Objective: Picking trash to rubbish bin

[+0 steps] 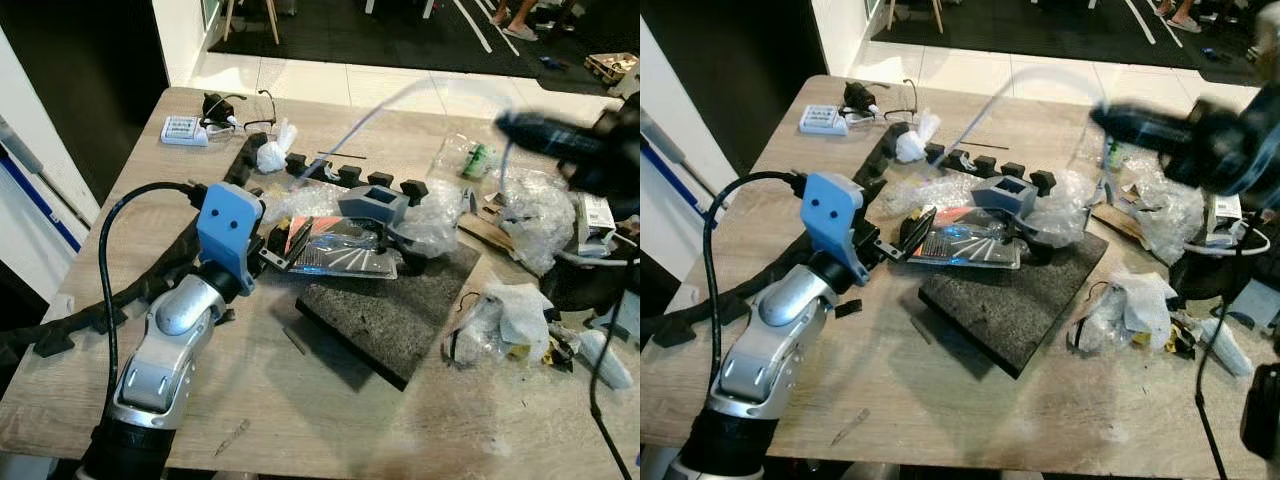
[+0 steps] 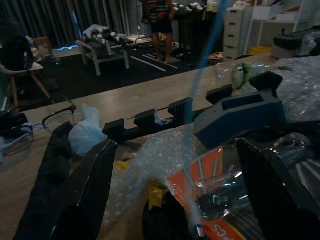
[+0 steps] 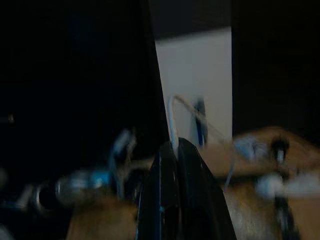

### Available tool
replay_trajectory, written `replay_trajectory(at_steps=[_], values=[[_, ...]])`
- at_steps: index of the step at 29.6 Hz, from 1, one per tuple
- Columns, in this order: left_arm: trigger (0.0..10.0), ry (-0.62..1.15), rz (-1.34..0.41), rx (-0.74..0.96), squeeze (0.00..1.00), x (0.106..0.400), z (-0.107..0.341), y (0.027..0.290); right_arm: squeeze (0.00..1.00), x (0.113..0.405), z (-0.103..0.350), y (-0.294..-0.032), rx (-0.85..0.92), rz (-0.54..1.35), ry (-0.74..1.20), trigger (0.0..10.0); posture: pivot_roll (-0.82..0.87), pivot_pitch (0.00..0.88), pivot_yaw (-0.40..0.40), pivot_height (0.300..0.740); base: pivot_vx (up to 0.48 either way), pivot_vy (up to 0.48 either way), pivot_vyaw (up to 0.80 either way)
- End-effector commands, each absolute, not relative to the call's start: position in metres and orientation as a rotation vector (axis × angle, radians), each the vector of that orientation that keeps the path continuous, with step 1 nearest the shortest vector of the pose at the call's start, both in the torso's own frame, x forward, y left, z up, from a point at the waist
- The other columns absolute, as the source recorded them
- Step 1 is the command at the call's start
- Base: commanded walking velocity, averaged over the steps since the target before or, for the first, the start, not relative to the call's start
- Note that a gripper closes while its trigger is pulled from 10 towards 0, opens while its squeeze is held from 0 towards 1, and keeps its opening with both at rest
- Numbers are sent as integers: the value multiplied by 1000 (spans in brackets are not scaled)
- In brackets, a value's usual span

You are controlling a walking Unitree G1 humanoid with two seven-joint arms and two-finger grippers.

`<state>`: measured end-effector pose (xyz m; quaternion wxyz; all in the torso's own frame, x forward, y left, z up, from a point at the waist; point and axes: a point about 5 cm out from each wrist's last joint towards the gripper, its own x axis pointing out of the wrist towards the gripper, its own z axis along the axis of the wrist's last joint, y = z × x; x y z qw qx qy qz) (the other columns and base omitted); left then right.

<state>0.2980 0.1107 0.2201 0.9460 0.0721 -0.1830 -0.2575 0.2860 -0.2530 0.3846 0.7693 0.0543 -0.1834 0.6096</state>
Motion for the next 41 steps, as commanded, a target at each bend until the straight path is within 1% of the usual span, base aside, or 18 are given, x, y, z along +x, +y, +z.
replay_trajectory(at_steps=[1, 2, 4, 8, 10, 11, 14, 18, 23, 25, 27, 28, 29, 30, 32, 36, 38, 41], values=[[10000, -374, -531, 147, 0, 297, 219, 109, 0, 281, 407, -257, 149, 1299, -533, 0, -1, 158, -33, 740, 0, 0, 0], [10000, -374, -531, 147, 0, 297, 219, 109, 0, 281, 407, -257, 149, 1299, -533, 0, -1, 158, -33, 740, 0, 0, 0], [10000, -376, -531, 145, 0, 297, 219, 109, 0, 283, 434, -258, 176, 1191, -686, 0, -5, 163, -33, 740, 0, 0, 0], [10000, -376, -530, 144, 0, 297, 219, 109, 0, 284, 443, -259, 187, 1144, -733, 0, -5, 163, -33, 740, 0, 0, 0], [10000, -378, -530, 142, 0, 297, 219, 108, 0, 284, 468, -266, 246, 999, -903, 0, -7, 167, -34, 740, 0, 0, 0], [10000, -378, -530, 142, 0, 297, 219, 108, 0, 284, 468, -266, 246, 999, -903, 0, -7, 167, -34, 740, 0, 0, 0], [10000, -378, -529, 140, 0, 297, 219, 108, 0, 281, 491, -278, 306, 834, -1071, 0, -6, 169, -34, 740, 0, 0, 0], [10000, -379, -525, 140, 0, 297, 219, 109, 0, 279, 501, -289, 312, 718, -1125, 0, -8, 170, -35, 740, 0, 0, 0], [10000, -381, -523, 138, 0, 297, 219, 108, 0, 293, 487, -281, 261, 750, -977, 0, -8, 173, -37, 740, 0, 0, 0], [10000, -381, -523, 138, 0, 297, 219, 108, 0, 293, 487, -281, 261, 750, -977, 0, -8, 173, -37, 740, 0, 0, 0], [10000, -382, -522, 138, 0, 298, 219, 108, 0, 302, 466, -269, 177, 827, -834, 0, -4, 176, -34, 740, 0, 0, 0], [10000, -382, -522, 138, 0, 298, 219, 108, 0, 302, 466, -269, 177, 827, -834, 0, -4, 176, -34, 740, 0, 0, 0], [10000, -381, -521, 140, 0, 298, 219, 109, 0, 308, 446, -258, 70, 877, -702, 0, -3, 176, -34, 740, 0, 0, 0], [10000, -380, -522, 142, 0, 298, 219, 109, 0, 309, 435, -253, 13, 885, -633, 0, -2, 178, -34, 740, 0, 0, 0], [10000, -380, -523, 143, 0, 298, 219, 109, 0, 310, 429, -250, -22, 888, -593, 0, -2, 178, -34, 740, 0, 0, 0], [10000, -377, -526, 143, 0, 297, 219, 109, 0, 311, 400, -244, -197, 898, -404, 0, -6, 181, -32, 740, 0, 0, 0], [10000, -376, -527, 143, 0, 297, 218, 109, 0, 310, 395, -242, -216, 910, -377, 0, -9, 182, -31, 740, 0, 0, 0], [10000, -375, -530, 141, 0, 297, 218, 108, 0, 301, 386, -238, -244, 991, -311, 0, -10, 182, -31, 740, 0, 0, 0]])
